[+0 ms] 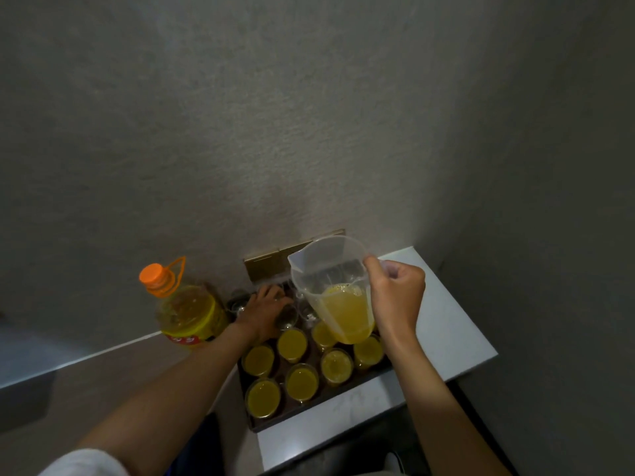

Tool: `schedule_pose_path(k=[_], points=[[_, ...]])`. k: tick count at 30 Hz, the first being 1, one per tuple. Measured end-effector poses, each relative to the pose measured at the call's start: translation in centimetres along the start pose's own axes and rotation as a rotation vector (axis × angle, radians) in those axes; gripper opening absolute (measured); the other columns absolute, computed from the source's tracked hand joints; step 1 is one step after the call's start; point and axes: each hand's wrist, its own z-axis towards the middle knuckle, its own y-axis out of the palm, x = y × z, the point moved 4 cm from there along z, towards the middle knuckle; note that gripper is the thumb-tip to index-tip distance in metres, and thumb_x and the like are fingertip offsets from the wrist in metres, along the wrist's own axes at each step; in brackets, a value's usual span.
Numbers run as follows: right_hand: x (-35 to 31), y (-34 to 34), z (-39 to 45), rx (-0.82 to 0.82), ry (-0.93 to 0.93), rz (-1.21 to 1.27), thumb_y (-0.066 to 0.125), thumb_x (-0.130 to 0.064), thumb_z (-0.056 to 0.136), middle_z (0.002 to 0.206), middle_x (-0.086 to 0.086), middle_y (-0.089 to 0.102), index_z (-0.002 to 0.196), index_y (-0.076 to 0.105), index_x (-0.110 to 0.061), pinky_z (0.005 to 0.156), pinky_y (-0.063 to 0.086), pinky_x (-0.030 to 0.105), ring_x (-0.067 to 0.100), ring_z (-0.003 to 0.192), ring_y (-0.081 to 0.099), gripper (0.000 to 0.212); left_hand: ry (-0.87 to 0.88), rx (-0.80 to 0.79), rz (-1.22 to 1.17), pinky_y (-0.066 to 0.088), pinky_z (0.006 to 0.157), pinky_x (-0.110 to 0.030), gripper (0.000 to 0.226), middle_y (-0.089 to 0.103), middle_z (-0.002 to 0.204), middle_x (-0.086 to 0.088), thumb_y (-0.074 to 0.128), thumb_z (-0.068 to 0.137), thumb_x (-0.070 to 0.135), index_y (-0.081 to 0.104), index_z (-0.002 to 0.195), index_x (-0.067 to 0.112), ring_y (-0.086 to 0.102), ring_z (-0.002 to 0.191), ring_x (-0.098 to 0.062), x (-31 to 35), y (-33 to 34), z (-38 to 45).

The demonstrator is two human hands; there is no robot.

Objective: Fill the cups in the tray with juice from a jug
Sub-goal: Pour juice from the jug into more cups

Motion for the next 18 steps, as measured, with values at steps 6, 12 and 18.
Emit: schedule_pose_path(k=[6,12,18], points=[[0.2,0.2,0.0,-0.006,0.011,-0.008,0.071,-0.018,0.093,0.040,-0.010,0.040,0.048,0.044,-0.015,0.052,0.039,0.027,0.006,0.040,0.036,0.053,-0.041,0.032,-0.013,0.034,0.113,-0.047,0.079,0.032,0.154,-0.007,0.076,0.082,0.043,0.041,0.150,0.023,0.025,0.142,-0.032,-0.1,-0.1,-0.2],[0.3,0.4,-0.1,-0.024,0.014,-0.011,0.070,-0.018,0.094,0.041,-0.008,0.041,0.049,0.046,-0.014,0.052,0.042,0.027,0.008,0.042,0.037,0.051,-0.068,0.108,-0.130,0.037,0.112,-0.044,0.079,0.042,0.150,-0.007,0.080,0.079,0.038,0.044,0.147,0.018,0.033,0.138,-0.030,-0.1,-0.8,-0.7],[-0.1,0.5,-0.1,-0.043,0.015,-0.013,0.070,-0.017,0.094,0.039,-0.011,0.039,0.048,0.044,-0.015,0.053,0.039,0.024,0.006,0.039,0.035,0.052,-0.132,0.286,-0.448,0.042,0.103,-0.038,0.077,0.048,0.128,-0.001,0.082,0.071,0.046,0.050,0.138,0.026,0.042,0.124,-0.023,-0.6,-2.5,-2.4]])
